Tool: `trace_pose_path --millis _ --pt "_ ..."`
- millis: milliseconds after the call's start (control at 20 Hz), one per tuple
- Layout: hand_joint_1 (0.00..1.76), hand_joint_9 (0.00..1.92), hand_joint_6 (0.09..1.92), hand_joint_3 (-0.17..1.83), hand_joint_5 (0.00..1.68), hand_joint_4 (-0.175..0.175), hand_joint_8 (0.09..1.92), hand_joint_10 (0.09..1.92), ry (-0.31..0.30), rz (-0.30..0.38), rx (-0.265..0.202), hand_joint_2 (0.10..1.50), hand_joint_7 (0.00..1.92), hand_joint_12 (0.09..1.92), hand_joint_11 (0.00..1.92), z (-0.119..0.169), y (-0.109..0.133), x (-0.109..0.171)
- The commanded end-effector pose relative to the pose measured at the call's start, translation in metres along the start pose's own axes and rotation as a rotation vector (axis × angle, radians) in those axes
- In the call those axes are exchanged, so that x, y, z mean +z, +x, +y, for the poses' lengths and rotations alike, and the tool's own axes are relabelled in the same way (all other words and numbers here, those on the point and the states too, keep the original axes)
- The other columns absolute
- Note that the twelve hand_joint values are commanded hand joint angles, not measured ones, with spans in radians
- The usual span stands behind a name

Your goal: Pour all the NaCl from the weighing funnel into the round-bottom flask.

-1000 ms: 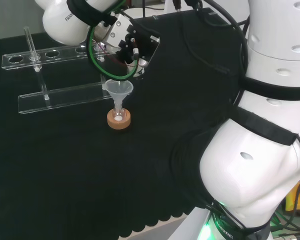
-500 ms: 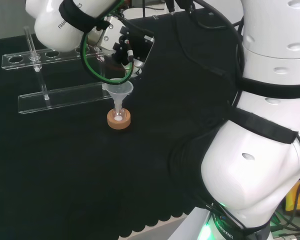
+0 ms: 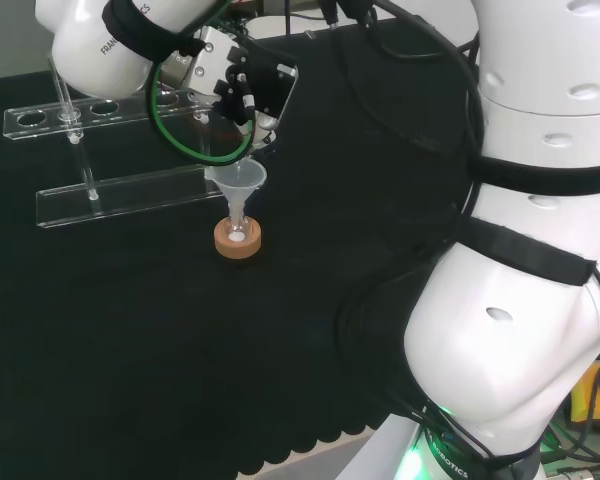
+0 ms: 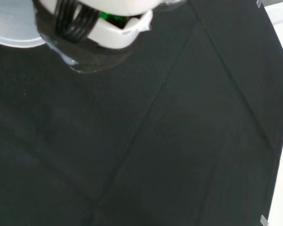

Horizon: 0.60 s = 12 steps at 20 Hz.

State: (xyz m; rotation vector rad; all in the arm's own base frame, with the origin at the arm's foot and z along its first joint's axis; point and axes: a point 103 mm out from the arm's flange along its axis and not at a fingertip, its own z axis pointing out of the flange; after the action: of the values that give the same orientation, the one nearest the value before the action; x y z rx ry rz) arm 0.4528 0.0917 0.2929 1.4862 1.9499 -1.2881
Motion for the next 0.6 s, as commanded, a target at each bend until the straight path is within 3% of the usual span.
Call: trace_pose_path --millis 50,600 --pt "1.03 0.71 1.06 0.51 1.01 0.175 0.71 0.59 -0.004 0.004 -0.006 0.85 0.55 1.35 0.22 -0.003 -0.002 0.007" --pt "1.03 0.71 1.06 0.50 1.01 0.175 0.71 0.59 -0.024 0.124 -0.007 0.86 0.55 1.35 0.22 -0.004 -0.014 0.018"
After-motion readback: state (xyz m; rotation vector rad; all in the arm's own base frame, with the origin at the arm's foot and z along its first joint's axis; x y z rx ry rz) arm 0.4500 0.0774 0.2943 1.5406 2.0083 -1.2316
